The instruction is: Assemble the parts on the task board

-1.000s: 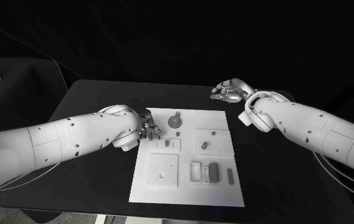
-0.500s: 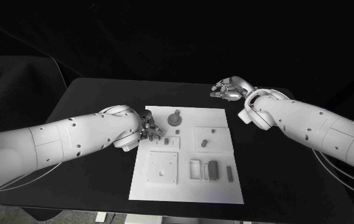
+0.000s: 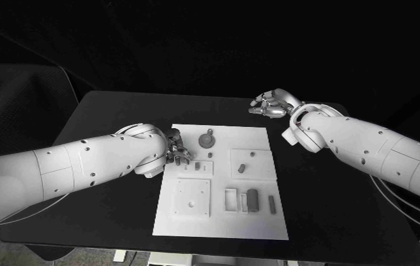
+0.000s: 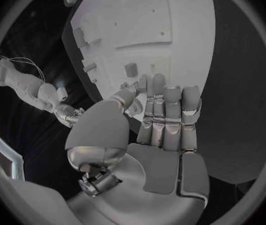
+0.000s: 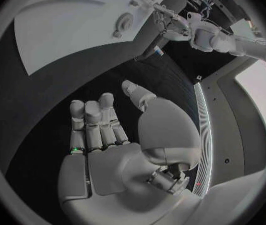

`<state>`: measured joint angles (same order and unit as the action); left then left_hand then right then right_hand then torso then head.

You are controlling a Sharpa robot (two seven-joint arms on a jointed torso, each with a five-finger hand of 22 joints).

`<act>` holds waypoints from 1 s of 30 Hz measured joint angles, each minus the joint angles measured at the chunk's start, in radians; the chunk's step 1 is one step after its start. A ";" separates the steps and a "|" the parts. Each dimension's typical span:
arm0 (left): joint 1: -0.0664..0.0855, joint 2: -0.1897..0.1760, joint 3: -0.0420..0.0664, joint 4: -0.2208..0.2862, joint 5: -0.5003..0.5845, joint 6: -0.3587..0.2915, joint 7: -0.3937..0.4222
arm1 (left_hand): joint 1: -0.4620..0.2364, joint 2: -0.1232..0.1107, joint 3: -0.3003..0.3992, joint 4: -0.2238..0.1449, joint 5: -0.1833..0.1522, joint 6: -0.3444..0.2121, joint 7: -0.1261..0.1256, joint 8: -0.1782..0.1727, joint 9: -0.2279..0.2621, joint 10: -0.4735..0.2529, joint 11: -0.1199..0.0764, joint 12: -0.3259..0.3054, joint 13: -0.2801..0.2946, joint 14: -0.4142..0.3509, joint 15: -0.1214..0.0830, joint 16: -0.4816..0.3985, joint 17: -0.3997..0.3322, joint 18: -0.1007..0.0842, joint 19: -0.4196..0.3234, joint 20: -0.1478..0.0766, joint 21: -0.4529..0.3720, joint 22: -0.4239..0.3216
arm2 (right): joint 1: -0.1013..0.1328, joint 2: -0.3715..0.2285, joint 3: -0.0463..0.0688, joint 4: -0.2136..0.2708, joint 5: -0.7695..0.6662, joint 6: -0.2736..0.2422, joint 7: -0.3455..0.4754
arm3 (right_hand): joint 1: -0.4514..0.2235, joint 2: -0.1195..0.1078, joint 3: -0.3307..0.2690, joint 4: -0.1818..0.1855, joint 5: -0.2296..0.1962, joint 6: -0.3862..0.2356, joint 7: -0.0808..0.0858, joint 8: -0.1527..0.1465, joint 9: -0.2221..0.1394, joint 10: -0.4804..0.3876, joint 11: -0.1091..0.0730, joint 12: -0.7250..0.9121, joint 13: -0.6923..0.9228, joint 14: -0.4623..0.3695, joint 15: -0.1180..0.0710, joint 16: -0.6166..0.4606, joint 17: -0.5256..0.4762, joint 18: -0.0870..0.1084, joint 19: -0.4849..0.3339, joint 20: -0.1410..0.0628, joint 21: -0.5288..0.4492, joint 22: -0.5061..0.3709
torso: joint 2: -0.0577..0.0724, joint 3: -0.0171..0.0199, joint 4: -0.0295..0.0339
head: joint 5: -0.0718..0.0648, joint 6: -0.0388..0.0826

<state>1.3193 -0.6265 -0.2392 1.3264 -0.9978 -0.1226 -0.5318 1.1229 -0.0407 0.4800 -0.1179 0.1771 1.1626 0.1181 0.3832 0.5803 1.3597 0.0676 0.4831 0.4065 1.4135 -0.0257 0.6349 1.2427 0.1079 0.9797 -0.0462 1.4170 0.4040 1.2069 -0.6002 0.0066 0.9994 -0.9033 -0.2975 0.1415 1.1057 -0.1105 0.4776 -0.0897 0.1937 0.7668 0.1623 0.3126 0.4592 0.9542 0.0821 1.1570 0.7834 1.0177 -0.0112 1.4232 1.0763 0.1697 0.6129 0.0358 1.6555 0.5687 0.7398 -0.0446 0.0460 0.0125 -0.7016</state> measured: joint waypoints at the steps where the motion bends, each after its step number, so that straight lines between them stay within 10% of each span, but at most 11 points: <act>1: 0.000 -0.001 0.000 0.002 -0.003 0.001 -0.001 | 0.001 -0.001 0.000 0.000 0.000 0.000 0.000 0.000 0.000 0.000 0.000 0.000 0.000 0.000 0.000 0.000 0.000 0.000 0.000 0.000 0.000 0.000 | 0.000 0.000 0.000 0.000 0.000 0.000 0.000 | 0.000 0.000 0.000 0.000 0.000 0.000 0.000 0.000 0.000 0.000 0.000 0.000 0.000 0.000 0.000 0.000 0.000 0.000 0.000 0.000 0.000 0.000 | 0.000 0.0000 0.0002 | 0.000 0.000; 30: -0.013 -0.001 0.000 0.011 -0.036 0.030 -0.023 | 0.004 -0.005 -0.004 0.003 0.004 -0.001 0.001 -0.001 0.000 0.000 0.000 0.000 -0.001 0.001 0.002 0.000 0.001 0.000 0.001 0.002 0.004 0.001 | -0.003 0.000 0.000 0.000 0.000 0.001 0.000 | -0.004 0.004 0.000 0.000 0.000 -0.002 0.002 0.000 -0.001 0.000 0.000 0.000 0.000 0.000 0.000 0.000 0.000 0.000 0.000 0.000 0.000 0.000 | 0.000 0.0008 -0.0003 | 0.000 -0.009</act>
<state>1.3060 -0.6277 -0.2391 1.3371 -1.0342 -0.0931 -0.5547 1.1273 -0.0454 0.4763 -0.1144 0.1810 1.1611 0.1195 0.3825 0.5806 1.3599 0.0672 0.4831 0.4057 1.4147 -0.0241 0.6349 1.2433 0.1078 0.9811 -0.0444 1.4208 0.4047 1.2037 -0.6004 0.0066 0.9993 -0.9031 -0.2963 0.1415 1.1015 -0.1063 0.4776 -0.0897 0.1937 0.7649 0.1642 0.3126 0.4584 0.9542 0.0821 1.1570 0.7835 1.0177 -0.0112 1.4232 1.0764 0.1697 0.6129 0.0358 1.6555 0.5689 0.7394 -0.0438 0.0457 0.0125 -0.7105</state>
